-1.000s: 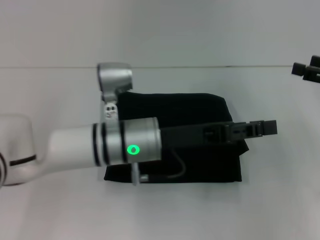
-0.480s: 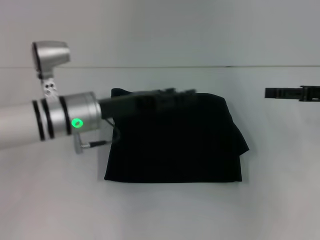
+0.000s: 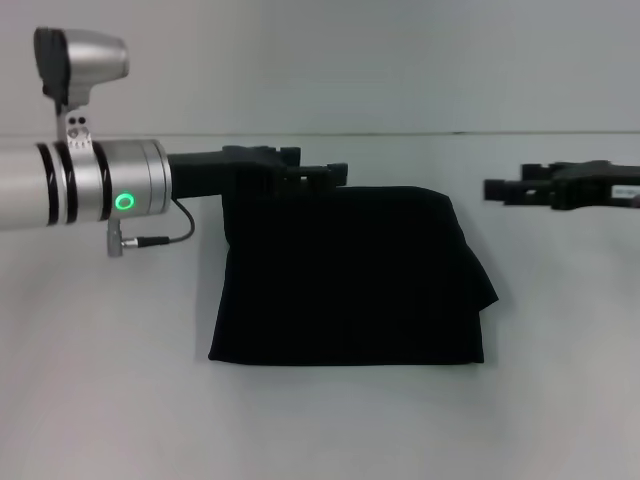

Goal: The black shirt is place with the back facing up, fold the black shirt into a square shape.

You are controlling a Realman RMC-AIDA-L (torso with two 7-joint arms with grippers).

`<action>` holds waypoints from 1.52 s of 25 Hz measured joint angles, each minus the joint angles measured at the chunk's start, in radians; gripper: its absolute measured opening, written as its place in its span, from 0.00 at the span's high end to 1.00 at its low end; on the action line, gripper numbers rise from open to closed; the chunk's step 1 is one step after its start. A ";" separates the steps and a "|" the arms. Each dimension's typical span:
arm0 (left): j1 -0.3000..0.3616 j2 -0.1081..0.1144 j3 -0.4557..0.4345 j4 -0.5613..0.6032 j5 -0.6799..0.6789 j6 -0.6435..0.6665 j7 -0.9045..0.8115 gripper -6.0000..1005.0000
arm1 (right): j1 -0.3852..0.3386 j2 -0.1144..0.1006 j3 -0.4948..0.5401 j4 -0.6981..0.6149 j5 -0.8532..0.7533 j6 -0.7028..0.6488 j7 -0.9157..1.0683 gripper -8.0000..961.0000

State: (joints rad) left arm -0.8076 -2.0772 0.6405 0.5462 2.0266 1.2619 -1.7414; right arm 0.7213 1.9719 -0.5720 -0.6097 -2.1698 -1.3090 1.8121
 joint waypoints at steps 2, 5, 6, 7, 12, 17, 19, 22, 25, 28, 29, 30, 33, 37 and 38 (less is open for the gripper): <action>-0.002 0.009 0.054 0.039 0.017 -0.012 0.011 0.05 | 0.001 0.017 0.000 -0.004 0.019 -0.036 -0.125 0.05; -0.005 0.018 0.120 0.122 0.091 -0.015 0.020 0.05 | 0.007 0.038 -0.008 -0.018 0.026 -0.073 -0.261 0.05; -0.005 0.019 0.132 0.142 0.110 -0.012 0.022 0.05 | 0.011 0.041 -0.018 -0.025 0.026 -0.077 -0.293 0.05; -0.006 0.019 0.150 0.167 0.141 -0.006 0.024 0.05 | 0.013 0.041 -0.028 -0.029 0.025 -0.079 -0.308 0.05; 0.017 -0.004 0.209 0.260 0.224 0.014 0.021 0.05 | 0.015 0.045 -0.101 -0.088 0.022 -0.087 -0.324 0.05; 0.069 -0.039 0.265 0.344 0.228 0.012 0.030 0.05 | 0.010 0.035 -0.152 -0.134 0.016 -0.093 -0.283 0.05; 0.075 -0.042 0.282 0.352 0.232 0.011 0.033 0.05 | 0.013 0.025 -0.177 -0.139 0.001 -0.092 -0.259 0.05; 0.071 -0.041 0.288 0.353 0.259 0.011 0.026 0.05 | 0.028 0.015 -0.200 -0.140 -0.040 -0.088 -0.228 0.05; 0.070 -0.042 0.289 0.355 0.272 0.011 0.019 0.05 | 0.052 0.016 -0.205 -0.141 -0.095 -0.074 -0.211 0.05; 0.068 -0.044 0.291 0.355 0.273 0.011 0.019 0.05 | 0.058 0.021 -0.208 -0.143 -0.101 -0.055 -0.211 0.05; 0.067 -0.045 0.291 0.354 0.273 0.012 0.019 0.05 | 0.061 0.021 -0.209 -0.143 -0.101 -0.052 -0.211 0.05; 0.065 -0.045 0.291 0.352 0.273 0.013 0.019 0.05 | 0.063 0.022 -0.211 -0.143 -0.101 -0.050 -0.211 0.05; 0.062 -0.045 0.291 0.350 0.274 0.015 0.019 0.05 | 0.073 0.025 -0.212 -0.143 -0.101 -0.046 -0.213 0.05; 0.062 -0.046 0.292 0.345 0.275 0.012 0.019 0.05 | 0.084 0.034 -0.213 -0.134 -0.102 -0.029 -0.220 0.05; 0.062 -0.046 0.292 0.345 0.275 0.013 0.019 0.05 | 0.087 0.037 -0.214 -0.134 -0.102 -0.027 -0.222 0.05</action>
State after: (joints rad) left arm -0.7458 -2.1231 0.9325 0.8909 2.3018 1.2745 -1.7227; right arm 0.8079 2.0091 -0.7860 -0.7439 -2.2719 -1.3360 1.5896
